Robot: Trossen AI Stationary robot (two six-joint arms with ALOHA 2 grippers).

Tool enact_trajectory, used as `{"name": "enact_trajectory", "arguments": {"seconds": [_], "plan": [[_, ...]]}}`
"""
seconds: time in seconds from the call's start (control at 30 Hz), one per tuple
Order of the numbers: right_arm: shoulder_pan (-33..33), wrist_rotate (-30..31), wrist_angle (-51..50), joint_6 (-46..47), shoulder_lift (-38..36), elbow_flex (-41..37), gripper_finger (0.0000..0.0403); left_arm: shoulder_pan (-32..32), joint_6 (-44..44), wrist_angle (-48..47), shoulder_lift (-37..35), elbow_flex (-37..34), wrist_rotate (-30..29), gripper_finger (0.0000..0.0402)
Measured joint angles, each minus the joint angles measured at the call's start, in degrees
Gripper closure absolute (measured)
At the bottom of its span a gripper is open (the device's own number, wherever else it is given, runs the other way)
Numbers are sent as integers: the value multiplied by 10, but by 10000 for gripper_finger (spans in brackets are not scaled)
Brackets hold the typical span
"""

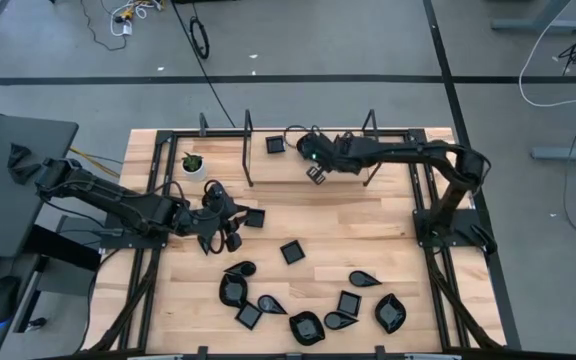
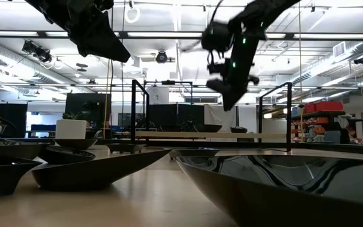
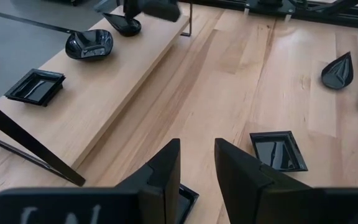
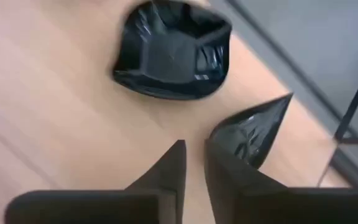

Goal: Pick & Place Mini shaped plates
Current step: Stack the black leaf shaped bowl on top of the other black leaf shaped bowl on the shelf

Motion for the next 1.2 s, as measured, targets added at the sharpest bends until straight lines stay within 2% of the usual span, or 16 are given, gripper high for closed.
{"name": "enact_trajectory", "arguments": {"seconds": [0.17,0.33,0.47,0.67,0.87,0.97,1.03,1.1,1.2], "plan": [[106,63,2,4,-39,0,373,-1,0,-1,0,0,8,296],[241,114,4,6,-53,0,391,-1,0,-1,0,0,10,296],[344,131,6,24,-53,-2,399,-1,-1,-1,0,0,10,296],[486,124,-26,132,-53,-39,391,-1,-15,-1,0,0,11,296],[577,119,-16,356,-52,-97,386,-1,-15,0,0,0,9,296],[590,151,70,432,-52,-137,385,-1,-16,5,0,0,0,296],[588,191,165,435,-52,-172,385,0,-16,11,0,0,-4,296],[580,218,282,403,-52,-212,385,0,-15,18,0,0,-4,296],[556,221,449,323,-51,-260,385,0,-22,21,0,0,-4,296]]}}
